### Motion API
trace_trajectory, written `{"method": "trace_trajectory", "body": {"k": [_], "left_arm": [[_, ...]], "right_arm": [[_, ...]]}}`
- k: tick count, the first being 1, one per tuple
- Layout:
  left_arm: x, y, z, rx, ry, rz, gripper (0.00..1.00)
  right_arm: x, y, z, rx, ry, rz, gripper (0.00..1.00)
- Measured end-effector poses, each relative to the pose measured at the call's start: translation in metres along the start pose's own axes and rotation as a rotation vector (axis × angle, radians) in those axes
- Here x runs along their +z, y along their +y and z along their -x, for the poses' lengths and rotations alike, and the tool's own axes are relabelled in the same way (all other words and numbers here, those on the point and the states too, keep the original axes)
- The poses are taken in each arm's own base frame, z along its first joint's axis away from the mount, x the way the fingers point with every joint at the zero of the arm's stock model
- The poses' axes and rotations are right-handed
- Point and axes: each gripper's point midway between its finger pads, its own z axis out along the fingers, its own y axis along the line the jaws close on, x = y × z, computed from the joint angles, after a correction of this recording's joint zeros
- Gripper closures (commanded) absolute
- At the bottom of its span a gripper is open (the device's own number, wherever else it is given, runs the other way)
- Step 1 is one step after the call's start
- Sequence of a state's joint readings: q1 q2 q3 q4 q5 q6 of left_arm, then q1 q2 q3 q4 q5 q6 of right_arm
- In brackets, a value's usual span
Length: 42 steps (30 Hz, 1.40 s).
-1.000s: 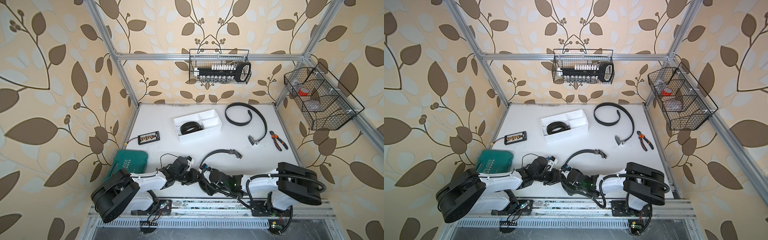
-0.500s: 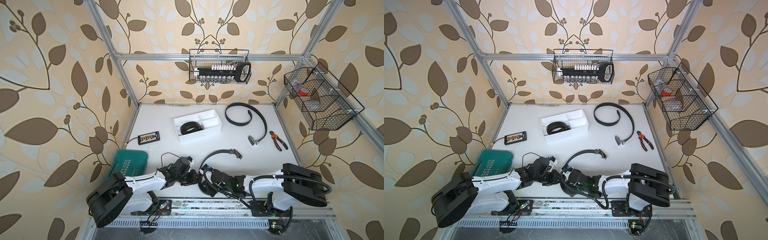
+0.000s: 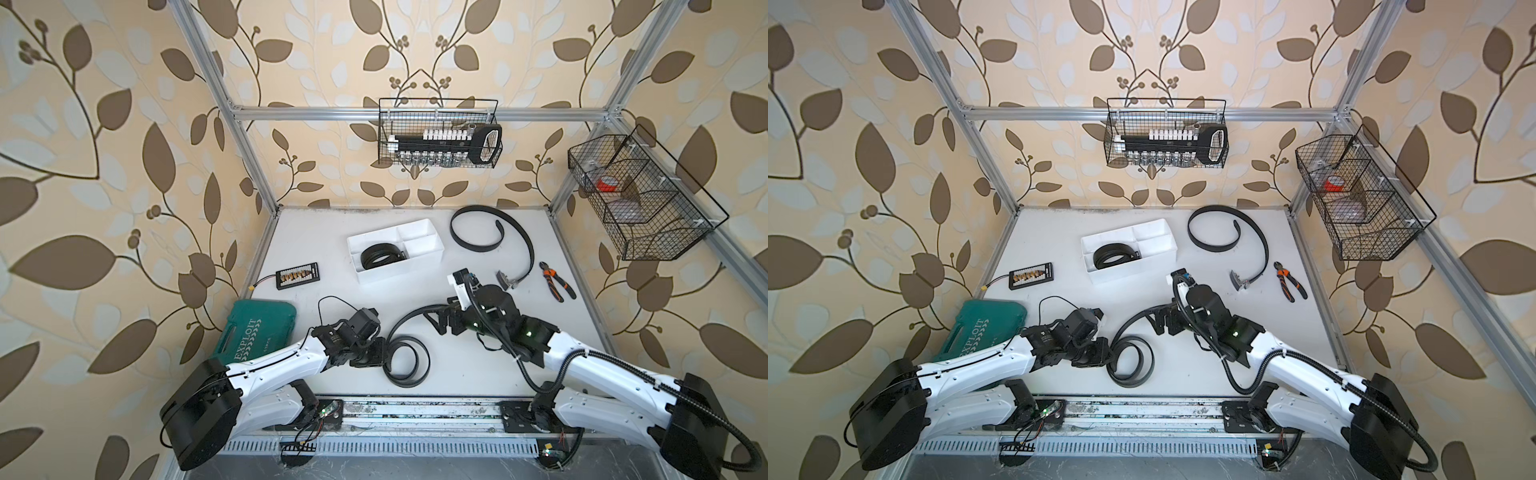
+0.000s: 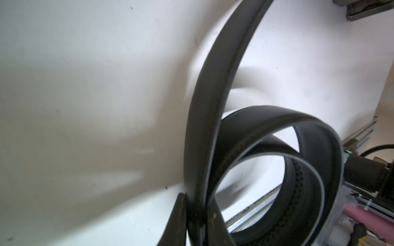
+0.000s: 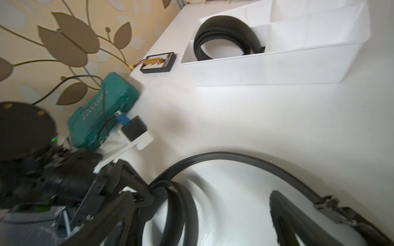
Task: Place the belts into the storage roll
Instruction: Roll the belt at the center of the board.
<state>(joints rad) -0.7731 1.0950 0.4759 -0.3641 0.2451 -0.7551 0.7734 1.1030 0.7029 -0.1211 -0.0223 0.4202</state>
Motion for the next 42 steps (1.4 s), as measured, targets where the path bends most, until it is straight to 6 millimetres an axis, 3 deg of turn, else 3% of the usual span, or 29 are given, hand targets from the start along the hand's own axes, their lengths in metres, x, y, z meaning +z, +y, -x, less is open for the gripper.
{"method": "trace_trajectory", "body": {"k": [4, 8, 12, 16, 21, 25, 27, 34, 42], "left_arm": [[-0.014, 0.004, 0.010, 0.038, -0.024, 0.088, 0.97], [-0.027, 0.005, 0.024, 0.081, -0.049, 0.178, 0.98], [-0.030, 0.011, 0.029, 0.114, -0.038, 0.252, 0.98], [-0.027, 0.022, 0.023, 0.125, -0.002, 0.305, 0.98], [-0.024, 0.027, 0.020, 0.128, 0.021, 0.326, 0.97], [-0.019, 0.028, 0.021, 0.137, 0.042, 0.343, 0.97], [-0.017, 0.027, 0.023, 0.142, 0.050, 0.350, 0.97], [-0.007, 0.029, 0.025, 0.162, 0.080, 0.376, 0.95], [-0.001, 0.027, 0.025, 0.197, 0.086, 0.402, 0.90]], "right_arm": [[0.030, -0.014, 0.013, -0.143, 0.143, -0.146, 0.01], [0.054, -0.036, -0.009, -0.282, 0.320, -0.239, 0.01], [0.065, -0.057, -0.034, -0.381, 0.460, -0.291, 0.01], [0.073, -0.073, -0.030, -0.410, 0.493, -0.312, 0.02], [0.093, -0.085, -0.028, -0.407, 0.525, -0.274, 0.18], [0.107, -0.085, -0.050, -0.391, 0.590, -0.203, 0.27], [0.112, -0.081, -0.060, -0.380, 0.617, -0.162, 0.37], [0.117, -0.072, -0.066, -0.331, 0.618, -0.113, 0.81], [0.109, -0.079, -0.076, -0.195, 0.585, -0.163, 1.00]]}}
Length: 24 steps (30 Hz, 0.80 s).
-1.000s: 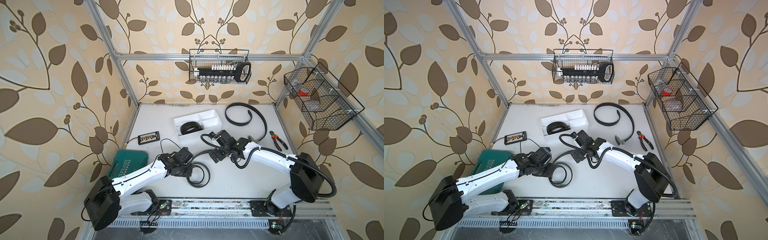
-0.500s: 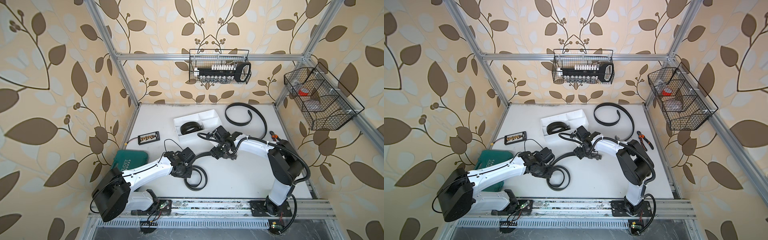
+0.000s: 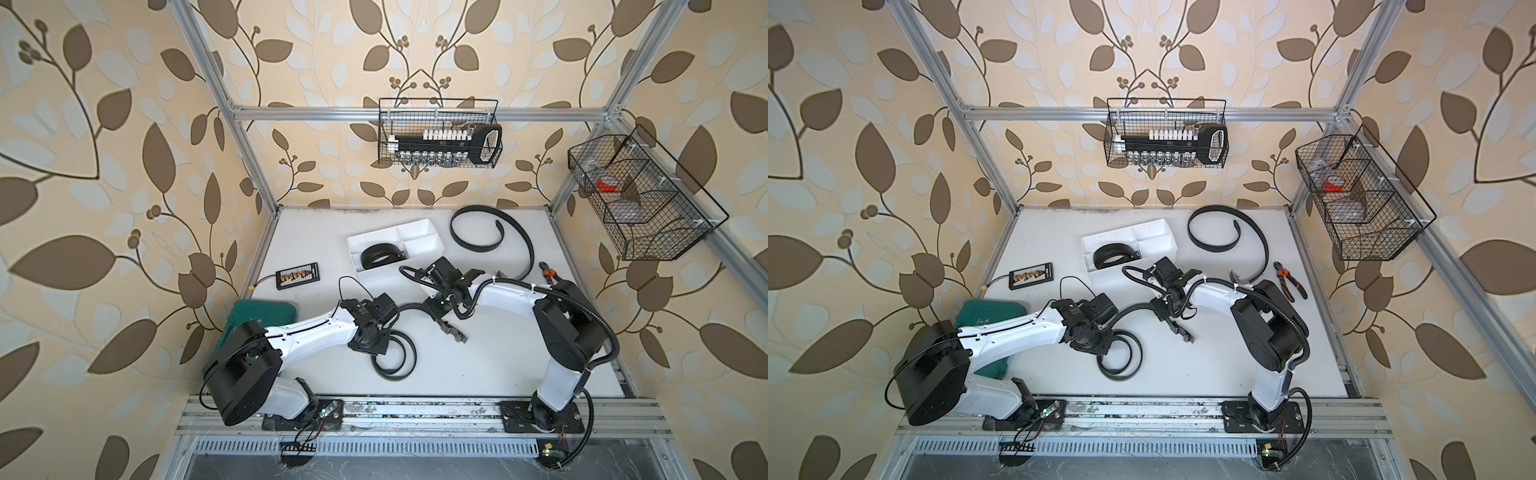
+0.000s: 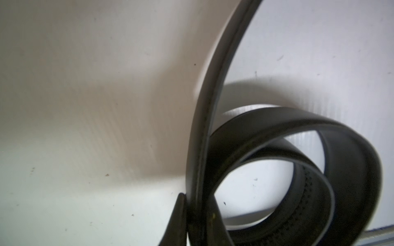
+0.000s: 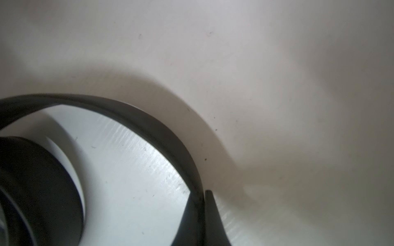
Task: Place the belts into the storage roll
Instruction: Roll the belt at the center of the board.
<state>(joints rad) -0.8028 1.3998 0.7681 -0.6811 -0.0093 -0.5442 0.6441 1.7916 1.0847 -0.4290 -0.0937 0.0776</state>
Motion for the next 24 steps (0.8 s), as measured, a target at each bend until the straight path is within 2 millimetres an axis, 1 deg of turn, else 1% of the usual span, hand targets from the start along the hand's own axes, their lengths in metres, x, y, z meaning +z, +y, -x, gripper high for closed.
{"method": "trace_trajectory", "body": {"k": [5, 8, 14, 18, 21, 24], "left_arm": [[0.001, -0.003, -0.002, 0.052, -0.002, 0.054, 0.90], [0.002, -0.008, 0.000, 0.082, -0.010, 0.079, 0.87], [0.004, -0.009, -0.001, 0.111, -0.019, 0.124, 0.85], [0.007, -0.011, 0.000, 0.124, -0.023, 0.137, 0.80], [0.022, -0.018, -0.001, 0.129, -0.015, 0.122, 0.77], [0.024, -0.026, 0.002, 0.134, -0.031, 0.095, 0.77]], "right_arm": [[-0.006, -0.011, -0.012, 0.153, -0.011, -0.009, 1.00], [-0.008, -0.015, -0.015, 0.218, -0.015, -0.012, 1.00], [-0.011, -0.018, -0.014, 0.270, -0.024, -0.012, 1.00], [-0.013, -0.023, -0.015, 0.300, -0.028, -0.011, 1.00], [-0.019, -0.033, -0.018, 0.335, -0.040, -0.021, 1.00], [-0.023, -0.047, -0.023, 0.378, -0.049, -0.042, 1.00]]}}
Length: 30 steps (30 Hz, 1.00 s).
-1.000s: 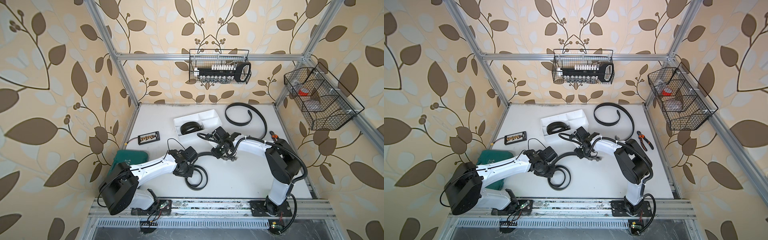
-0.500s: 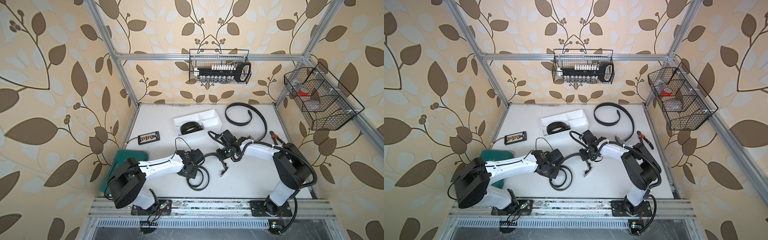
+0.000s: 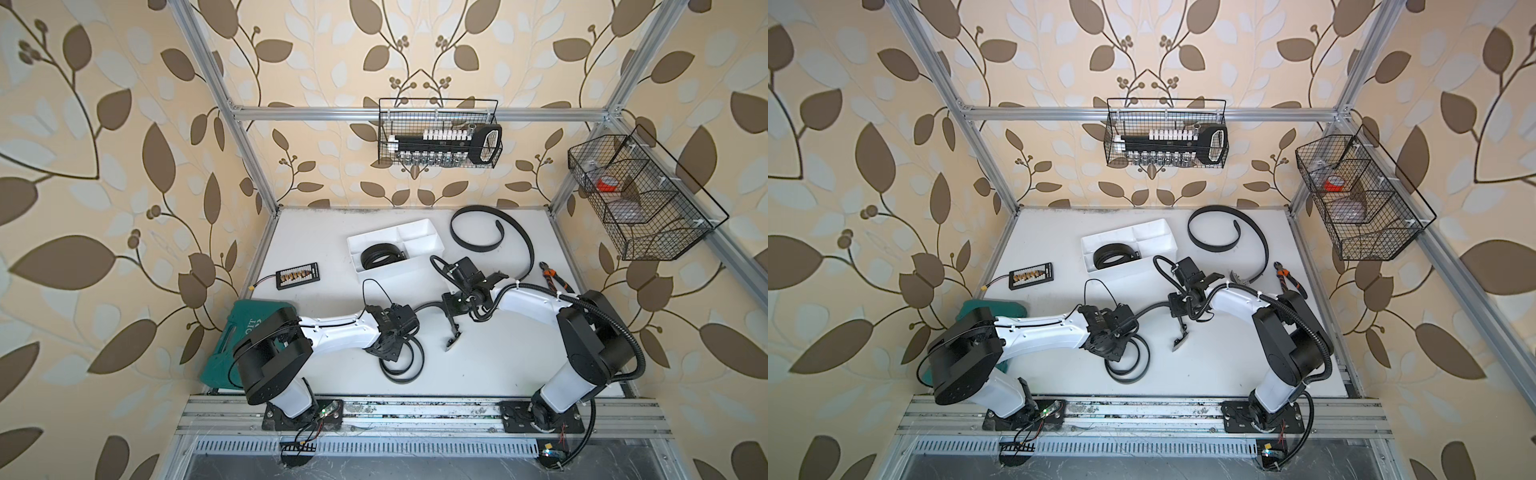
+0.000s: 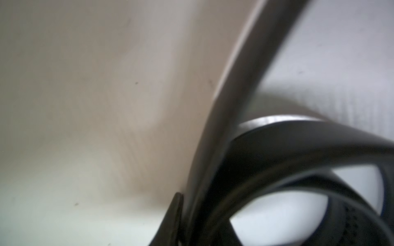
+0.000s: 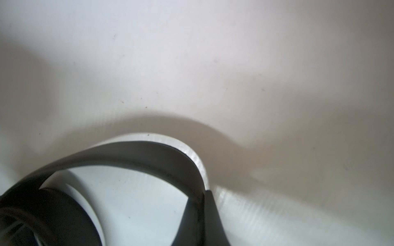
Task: Place the belts into the storage roll
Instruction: Roll the belt at the center of the board.
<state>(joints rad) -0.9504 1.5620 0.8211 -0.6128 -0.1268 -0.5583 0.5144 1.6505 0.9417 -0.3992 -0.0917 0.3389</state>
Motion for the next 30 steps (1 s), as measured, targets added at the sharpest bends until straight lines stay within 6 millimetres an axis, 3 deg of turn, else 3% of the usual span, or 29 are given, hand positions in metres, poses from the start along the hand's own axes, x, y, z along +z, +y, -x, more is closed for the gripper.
{"method": "trace_trajectory", "body": {"k": [6, 22, 30], "left_arm": [[0.000, -0.006, 0.000, 0.003, -0.002, -0.023, 0.79], [0.000, -0.008, 0.001, -0.011, -0.005, -0.031, 0.78], [0.000, -0.009, 0.001, -0.029, -0.002, -0.028, 0.99]], "right_arm": [[-0.003, -0.027, -0.004, 0.064, -0.003, -0.032, 1.00], [-0.016, -0.069, 0.000, 0.174, -0.037, -0.067, 1.00], [-0.017, -0.073, -0.004, 0.183, -0.037, -0.068, 1.00]]}}
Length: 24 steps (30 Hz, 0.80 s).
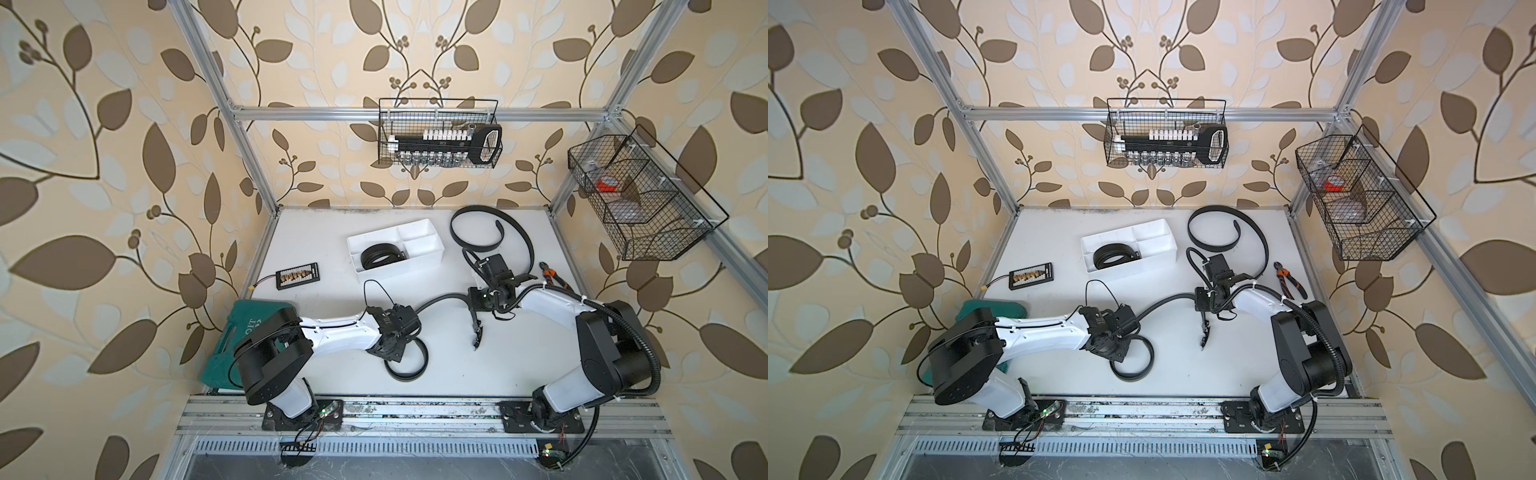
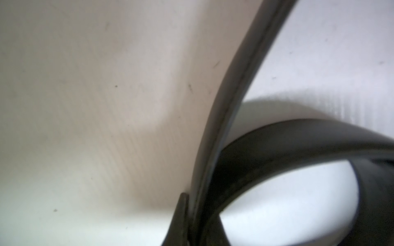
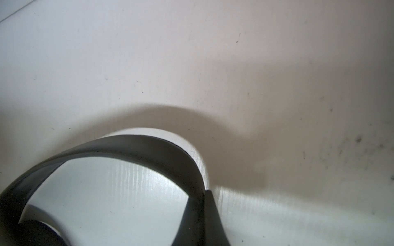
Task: Place the belts into the storage roll
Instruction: Roll the belt at the center of the board.
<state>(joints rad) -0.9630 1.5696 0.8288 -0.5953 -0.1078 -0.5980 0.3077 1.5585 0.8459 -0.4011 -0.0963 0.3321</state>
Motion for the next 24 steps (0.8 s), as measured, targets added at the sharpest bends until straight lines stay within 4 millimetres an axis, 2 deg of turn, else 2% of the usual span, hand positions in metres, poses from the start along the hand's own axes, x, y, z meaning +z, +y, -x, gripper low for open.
{"method": "trace_trajectory", "body": {"k": [5, 7, 9, 10, 12, 13, 14, 15, 17, 20, 21, 24], "left_arm": [[0.002, -0.001, 0.011, -0.023, 0.042, 0.048, 1.00], [0.005, -0.004, 0.026, -0.043, 0.054, 0.061, 1.00], [0.008, -0.010, 0.047, -0.066, 0.050, 0.069, 1.00], [0.009, -0.012, 0.056, -0.074, 0.043, 0.068, 1.00], [0.012, -0.018, 0.077, -0.089, 0.019, 0.064, 1.00], [0.013, -0.020, 0.083, -0.091, 0.009, 0.060, 1.00], [0.013, -0.022, 0.089, -0.091, 0.001, 0.056, 1.00], [0.014, -0.022, 0.093, -0.088, -0.003, 0.054, 1.00], [0.014, -0.023, 0.094, -0.074, -0.006, 0.054, 1.00], [0.014, -0.023, 0.094, -0.051, -0.007, 0.053, 1.00], [0.014, -0.024, 0.094, -0.045, -0.008, 0.051, 1.00], [0.014, -0.024, 0.094, -0.030, -0.012, 0.047, 1.00]], "right_arm": [[-0.006, -0.001, -0.024, 0.014, 0.016, 0.033, 1.00], [-0.009, 0.002, -0.040, 0.033, 0.031, 0.064, 1.00], [-0.011, 0.016, -0.060, 0.026, 0.052, 0.109, 1.00], [-0.013, 0.027, -0.069, 0.009, 0.063, 0.134, 0.95], [-0.021, 0.053, -0.084, -0.035, 0.085, 0.209, 0.67], [-0.025, 0.062, -0.087, -0.045, 0.088, 0.238, 0.49], [-0.031, 0.067, -0.086, -0.049, 0.077, 0.255, 0.36], [-0.037, 0.068, -0.082, -0.048, 0.056, 0.263, 0.28], [-0.048, 0.069, -0.067, -0.035, 0.007, 0.272, 0.20], [-0.057, 0.068, -0.025, 0.000, -0.058, 0.280, 0.11], [-0.055, 0.068, -0.008, 0.007, -0.072, 0.276, 0.10], [-0.039, 0.076, 0.026, -0.013, -0.077, 0.268, 0.08]]}}
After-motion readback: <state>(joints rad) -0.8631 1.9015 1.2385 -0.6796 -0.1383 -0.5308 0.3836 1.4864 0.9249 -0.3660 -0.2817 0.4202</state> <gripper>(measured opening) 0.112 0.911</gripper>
